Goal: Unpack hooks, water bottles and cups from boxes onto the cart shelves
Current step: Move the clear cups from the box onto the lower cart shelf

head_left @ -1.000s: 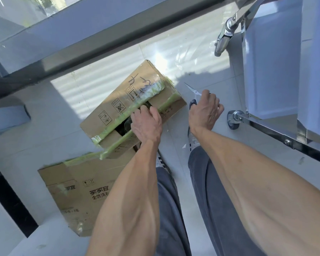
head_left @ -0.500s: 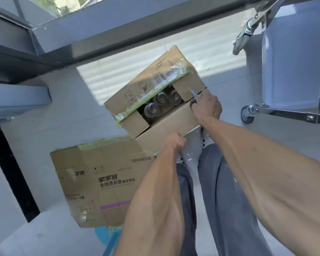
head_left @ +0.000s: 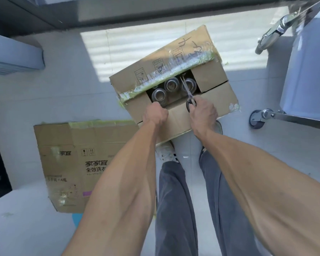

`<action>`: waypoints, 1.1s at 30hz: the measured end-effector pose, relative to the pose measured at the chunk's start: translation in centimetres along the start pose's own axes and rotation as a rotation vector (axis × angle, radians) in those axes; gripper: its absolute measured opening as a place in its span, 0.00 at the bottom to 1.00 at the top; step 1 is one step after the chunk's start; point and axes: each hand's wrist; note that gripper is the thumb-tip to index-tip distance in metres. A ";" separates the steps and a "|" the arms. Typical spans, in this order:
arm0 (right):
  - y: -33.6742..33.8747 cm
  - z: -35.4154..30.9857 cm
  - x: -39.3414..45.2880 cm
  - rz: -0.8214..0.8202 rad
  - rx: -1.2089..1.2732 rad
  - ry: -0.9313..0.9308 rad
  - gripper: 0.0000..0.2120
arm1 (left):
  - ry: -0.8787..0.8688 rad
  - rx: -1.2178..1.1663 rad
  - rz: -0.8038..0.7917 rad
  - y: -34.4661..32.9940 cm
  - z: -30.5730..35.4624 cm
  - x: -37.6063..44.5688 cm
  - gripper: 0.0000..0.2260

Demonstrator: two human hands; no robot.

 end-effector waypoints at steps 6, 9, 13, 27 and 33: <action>-0.3 -2.5 2.5 -0.145 -0.089 -0.082 0.08 | 0.045 -0.011 0.215 0.9 0.8 2.1 0.14; 0.3 -3.6 2.9 -0.167 -0.093 -0.084 0.06 | 0.019 0.006 0.463 2.8 0.6 2.0 0.26; 1.5 -4.9 3.8 -0.136 -0.062 0.011 0.06 | 0.008 0.011 0.527 7.2 0.3 3.6 0.35; -1.3 -7.0 9.7 0.029 -0.043 0.082 0.03 | -0.065 0.103 0.217 8.3 -1.9 11.3 0.34; 0.2 -8.1 8.2 0.048 -0.065 0.080 0.02 | -0.112 -0.030 0.482 9.4 -0.8 8.4 0.19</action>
Point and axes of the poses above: each hand's wrist, its own x-axis towards the middle knuckle, its own y-axis out of the back of the hand, z = x × y, and after that the axes turned 4 degrees about x, right-handed
